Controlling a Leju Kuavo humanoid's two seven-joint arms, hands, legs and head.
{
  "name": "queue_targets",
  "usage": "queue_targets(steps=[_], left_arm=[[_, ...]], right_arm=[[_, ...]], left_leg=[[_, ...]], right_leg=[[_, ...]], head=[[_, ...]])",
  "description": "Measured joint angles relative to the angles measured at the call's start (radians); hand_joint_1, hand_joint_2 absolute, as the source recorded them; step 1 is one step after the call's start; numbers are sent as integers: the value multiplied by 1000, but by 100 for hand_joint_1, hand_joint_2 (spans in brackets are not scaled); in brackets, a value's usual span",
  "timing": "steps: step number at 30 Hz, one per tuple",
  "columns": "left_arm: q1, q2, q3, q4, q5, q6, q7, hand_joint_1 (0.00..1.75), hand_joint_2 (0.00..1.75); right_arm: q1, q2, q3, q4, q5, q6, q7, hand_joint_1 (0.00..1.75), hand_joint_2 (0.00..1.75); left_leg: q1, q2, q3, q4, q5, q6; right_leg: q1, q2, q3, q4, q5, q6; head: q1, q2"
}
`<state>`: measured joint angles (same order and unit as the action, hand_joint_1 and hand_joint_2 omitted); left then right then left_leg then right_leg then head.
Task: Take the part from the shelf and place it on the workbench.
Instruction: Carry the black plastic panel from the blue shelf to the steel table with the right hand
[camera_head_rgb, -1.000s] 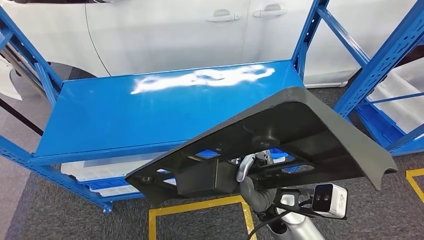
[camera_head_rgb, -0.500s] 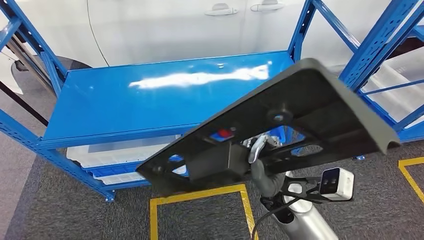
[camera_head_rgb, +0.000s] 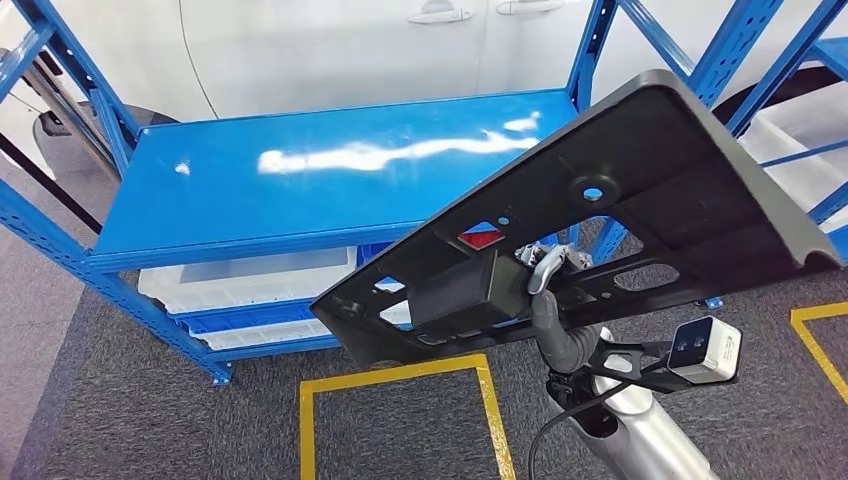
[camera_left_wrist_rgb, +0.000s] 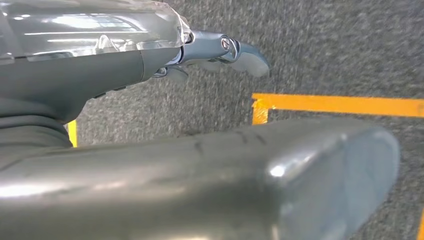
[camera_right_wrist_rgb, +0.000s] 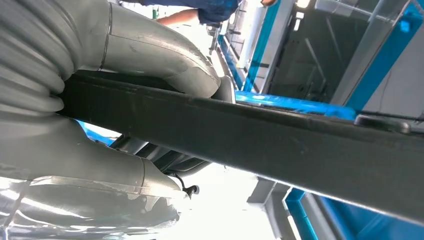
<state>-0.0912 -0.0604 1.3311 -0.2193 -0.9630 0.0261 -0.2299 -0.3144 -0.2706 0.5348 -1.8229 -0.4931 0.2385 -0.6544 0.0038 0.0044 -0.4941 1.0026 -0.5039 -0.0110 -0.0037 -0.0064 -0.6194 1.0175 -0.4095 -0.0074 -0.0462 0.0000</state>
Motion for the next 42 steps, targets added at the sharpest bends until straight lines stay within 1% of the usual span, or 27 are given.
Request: queue_targets(steps=[3,4,5,7,8,9,10,11,12,14,15,18,19,21,23,24,25,26,28,30,33,35,38,39,40,41,42], left_arm=[[-1,7,0,0,2,-2,-7,0,0],[-2,8,0,0,3,-2,-9,0,0],[-3,9,0,0,5,-1,-12,0,0],[-5,9,0,0,9,-1,-15,0,0],[-4,10,0,0,11,0,-16,0,0],[-3,10,0,0,13,0,-17,0,0],[-2,11,0,0,16,0,-18,0,0],[-2,11,0,0,17,1,-19,0,0],[-1,11,0,0,19,1,-19,0,0],[-2,12,0,0,24,4,-19,0,0],[-3,14,0,0,27,6,-19,0,0],[-3,17,0,-1,33,10,-19,0,0],[-2,18,0,-1,34,11,-19,0,0],[-2,21,0,-1,36,11,-19,0,0],[-1,22,0,-1,36,11,-19,0,0],[-1,23,0,-1,36,12,-19,0,0],[0,23,0,-1,36,13,-20,0,0],[1,23,0,-1,36,15,-21,0,0],[1,26,1,-2,38,19,-27,0,0],[1,29,2,-2,40,30,-36,0,0],[4,31,3,-4,42,57,-54,0,0],[4,32,4,-5,43,65,-64,0,0],[4,31,4,-5,42,76,-73,0,0],[6,31,4,-5,42,79,-78,0,0],[7,31,4,-5,42,81,-82,0,0],[9,31,4,-5,41,82,-85,0,0],[10,31,4,-5,41,84,-87,0,0]], right_arm=[[-16,-14,11,-4,-16,-8,0,175,175],[-21,-19,16,-3,-21,-10,0,175,175],[-28,-25,21,-2,-26,-11,0,175,175],[-39,-33,30,1,-36,-13,0,175,175],[-42,-35,34,3,-39,-11,-1,175,175],[-43,-37,37,6,-41,-6,-1,175,175],[-43,-39,39,9,-40,0,-1,175,175],[-43,-39,41,11,-37,7,-1,175,175],[-43,-39,42,12,-33,12,-1,175,175],[-44,-36,45,12,-24,21,-1,175,175],[-44,-33,47,12,-21,25,-1,175,175],[-43,-26,49,10,-17,31,-1,175,175],[-43,-24,49,10,-16,31,-1,175,175],[-43,-21,49,9,-16,32,-1,175,175],[-41,-17,49,8,-14,33,-1,175,175],[-38,-16,49,8,-12,37,-1,175,175],[-32,-12,49,7,-6,43,-1,175,175],[-24,-6,47,5,4,54,-1,175,175],[2,17,37,-8,34,82,-1,175,175],[33,46,26,-29,69,108,-1,175,175],[82,87,10,-63,109,132,0,175,175],[102,105,-2,-81,120,139,0,175,175],[130,125,-21,-94,136,158,0,175,175],[143,132,-29,-95,147,169,1,175,175],[157,140,-37,-95,159,180,1,175,175],[170,149,-44,-97,171,190,1,175,175],[182,159,-50,-99,183,198,1,175,175]], left_leg=[[-1,1,-6,-15,16,17],[1,2,-11,-19,25,25],[4,3,-19,-23,36,31],[4,5,-41,-23,53,38],[3,5,-53,-22,60,38],[3,5,-64,-21,66,38],[4,4,-74,-19,72,36],[4,4,-82,-16,77,33],[4,4,-88,-12,80,30],[2,3,-98,-3,85,21],[0,3,-101,0,88,16],[0,3,-108,6,94,-2],[2,2,-116,21,82,-8],[5,2,-153,110,21,-18],[6,2,-207,247,-49,-26],[7,2,-222,292,-63,-27],[6,2,-220,301,-57,-27],[6,2,-196,266,-32,-24],[5,1,-112,121,27,-12],[0,-1,-57,17,50,1],[-2,0,-51,-11,52,13],[4,1,-48,-26,61,24],[5,2,-52,-32,68,33],[4,2,-54,-31,68,33],[4,2,-55,-29,68,33],[4,2,-55,-26,68,32],[4,2,-56,-22,66,30]], right_leg=[[-1,1,-4,-1,10,19],[-2,2,-11,13,-6,24],[-3,4,-25,45,-38,28],[-7,5,-68,164,-128,35],[-9,5,-86,227,-156,39],[-10,5,-91,266,-164,41],[-12,4,-80,269,-152,43],[-13,4,-49,233,-127,44],[-15,4,-2,166,-102,43],[-13,5,80,38,-84,35],[-11,6,98,5,-86,28],[-9,6,94,-9,-83,6],[-10,5,91,-11,-78,-2],[-11,4,84,-14,-69,-15],[-8,4,75,-13,-62,-20],[-7,3,71,-13,-60,-20],[-6,3,69,-12,-58,-20],[-5,3,68,-12,-57,-19],[-2,3,68,-11,-56,-18],[0,4,65,-10,-54,-11],[-1,4,61,-11,-50,6],[0,5,46,20,-75,16],[-3,6,-38,197,-167,26],[-5,6,-62,249,-184,29],[-6,6,-70,266,-180,31],[-8,6,-58,243,-158,31],[-9,6,-27,184,-122,30]], head=[[0,0],[0,0],[0,0],[0,0],[0,0],[0,0],[0,0],[0,0],[0,0],[0,0],[0,0],[0,0],[0,0],[0,0],[0,0],[0,0],[0,0],[0,0],[0,0],[0,0],[0,0],[0,0],[0,0],[0,0],[0,0],[0,0],[0,0]])
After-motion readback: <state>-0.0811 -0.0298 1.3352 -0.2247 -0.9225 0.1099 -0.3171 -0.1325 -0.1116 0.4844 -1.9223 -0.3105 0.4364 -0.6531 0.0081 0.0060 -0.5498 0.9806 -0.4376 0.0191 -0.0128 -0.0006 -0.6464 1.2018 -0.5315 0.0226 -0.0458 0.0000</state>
